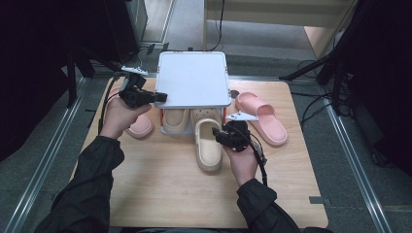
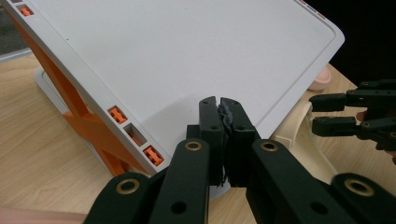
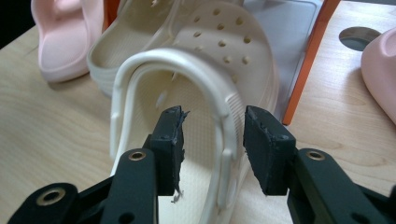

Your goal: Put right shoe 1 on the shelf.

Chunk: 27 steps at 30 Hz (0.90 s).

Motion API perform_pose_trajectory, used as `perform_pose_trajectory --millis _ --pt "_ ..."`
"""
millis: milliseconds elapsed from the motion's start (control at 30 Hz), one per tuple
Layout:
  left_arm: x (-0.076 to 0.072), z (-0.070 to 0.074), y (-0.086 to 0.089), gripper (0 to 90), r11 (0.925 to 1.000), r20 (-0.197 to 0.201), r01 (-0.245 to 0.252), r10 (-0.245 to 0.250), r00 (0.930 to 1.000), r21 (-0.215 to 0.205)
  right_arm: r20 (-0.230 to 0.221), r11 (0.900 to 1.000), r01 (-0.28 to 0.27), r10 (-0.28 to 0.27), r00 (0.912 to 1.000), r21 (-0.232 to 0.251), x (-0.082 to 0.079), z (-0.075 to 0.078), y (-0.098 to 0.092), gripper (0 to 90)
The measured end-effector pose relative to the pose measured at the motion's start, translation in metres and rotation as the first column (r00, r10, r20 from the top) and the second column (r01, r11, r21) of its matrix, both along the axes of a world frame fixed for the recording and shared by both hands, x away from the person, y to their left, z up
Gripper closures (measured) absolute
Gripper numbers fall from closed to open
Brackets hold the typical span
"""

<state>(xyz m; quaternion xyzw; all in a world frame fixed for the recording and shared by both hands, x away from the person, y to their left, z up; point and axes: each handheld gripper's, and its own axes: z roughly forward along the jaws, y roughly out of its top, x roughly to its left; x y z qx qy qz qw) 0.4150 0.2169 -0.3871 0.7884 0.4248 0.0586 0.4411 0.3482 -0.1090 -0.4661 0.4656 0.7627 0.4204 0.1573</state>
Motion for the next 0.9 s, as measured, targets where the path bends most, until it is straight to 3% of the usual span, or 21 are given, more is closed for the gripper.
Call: perform_pose_trajectory --millis 433,700,900 --pt "0.0 0.0 0.001 87.8 1.0 -0.002 0.0 0.0 1.0 -0.001 0.01 0.994 -0.095 0.095 0.9955 0.05 -0.035 0.004 -0.008 65.6" --pt "0.0 0.0 0.0 88.2 1.0 -0.001 -0.002 0.002 1.0 -0.001 0.025 0.988 -0.152 0.151 0.9882 0.038 -0.068 -0.005 -0.012 84.7" --pt "-0.001 0.0 -0.001 88.2 1.0 0.0 -0.005 0.005 1.0 0.002 0.01 0.983 -0.176 0.175 0.9844 0.047 -0.085 -0.013 -0.013 90.0"
